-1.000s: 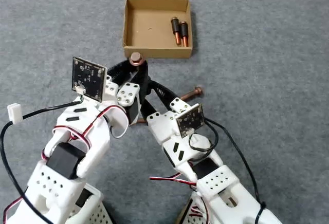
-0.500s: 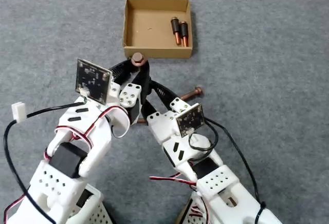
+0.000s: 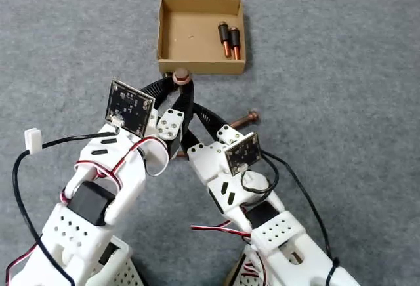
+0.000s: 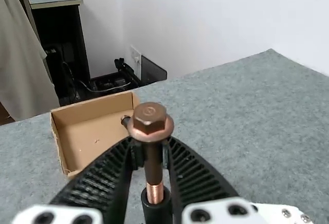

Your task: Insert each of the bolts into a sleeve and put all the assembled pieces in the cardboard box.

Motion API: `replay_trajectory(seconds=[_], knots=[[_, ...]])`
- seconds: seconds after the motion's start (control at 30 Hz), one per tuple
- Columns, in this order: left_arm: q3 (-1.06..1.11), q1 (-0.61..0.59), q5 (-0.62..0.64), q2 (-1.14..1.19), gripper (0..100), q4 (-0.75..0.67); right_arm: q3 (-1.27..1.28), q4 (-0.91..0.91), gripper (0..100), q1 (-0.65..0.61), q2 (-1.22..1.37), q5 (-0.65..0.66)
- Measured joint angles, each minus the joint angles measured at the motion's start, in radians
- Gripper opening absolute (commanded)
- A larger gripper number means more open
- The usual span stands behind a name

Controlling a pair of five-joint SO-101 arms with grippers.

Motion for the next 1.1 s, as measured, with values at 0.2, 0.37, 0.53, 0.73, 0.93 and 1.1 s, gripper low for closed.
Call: replay_trajectory(seconds=[0.2,0.37,0.53,0.73,0.93,1.1], knots=[[0.002,-0.021,0.110,0.051,15,0.002,0.000,0.032,0.1,0.000,-0.002,-0.002],[0.002,-0.023,0.118,0.051,17,0.002,0.000,0.032,0.1,0.000,-0.002,-0.003],[-0.028,-0.023,0.114,0.055,19,0.074,0.000,0.032,0.1,0.000,-0.002,-0.003],[-0.083,-0.023,0.107,0.064,21,0.195,0.000,0.032,0.1,0.000,-0.002,0.000],[-0.117,-0.025,0.060,0.064,21,0.249,0.000,0.031,0.1,0.000,-0.002,0.000],[-0.169,-0.026,0.043,0.064,21,0.313,0.000,0.005,0.1,0.000,-0.002,0.043]])
